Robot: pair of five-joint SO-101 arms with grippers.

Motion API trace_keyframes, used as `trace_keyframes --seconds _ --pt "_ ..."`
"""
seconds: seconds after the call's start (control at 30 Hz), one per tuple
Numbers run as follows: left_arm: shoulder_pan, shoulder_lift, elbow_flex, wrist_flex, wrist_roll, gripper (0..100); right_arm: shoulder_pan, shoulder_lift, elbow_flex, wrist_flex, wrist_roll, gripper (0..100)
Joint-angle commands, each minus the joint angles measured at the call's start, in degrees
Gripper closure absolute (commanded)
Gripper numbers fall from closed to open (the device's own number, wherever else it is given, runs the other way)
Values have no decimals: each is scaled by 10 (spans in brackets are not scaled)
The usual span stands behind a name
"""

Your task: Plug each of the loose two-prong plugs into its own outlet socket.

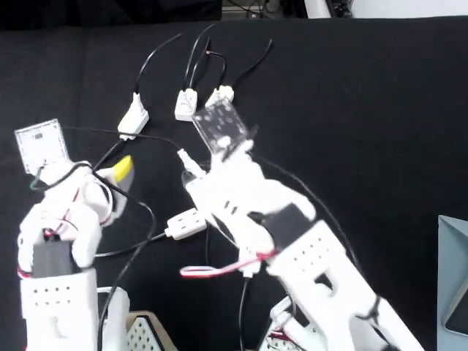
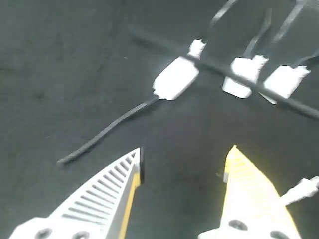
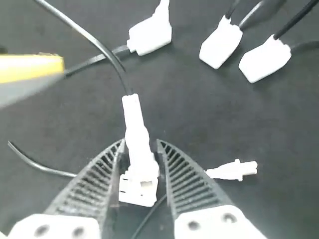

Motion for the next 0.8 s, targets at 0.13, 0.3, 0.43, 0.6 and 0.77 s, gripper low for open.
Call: trace_keyframes --seconds 0.13,0.3,0.43,0.6,0.77 --pt "73 -59 115 -165 50 730 -81 -49 41 -13 -3 987" --pt "104 -91 135 -174 50 730 -119 -49 61 -13 -2 987" --pt "132 -131 135 -139 49 730 -128 -49 72 -13 -2 986" --pt "179 -220 139 -68 0 730 -127 -49 73 -12 -2 986" --pt "205 -324 184 -33 -45 730 -126 -48 74 -9 -1 986"
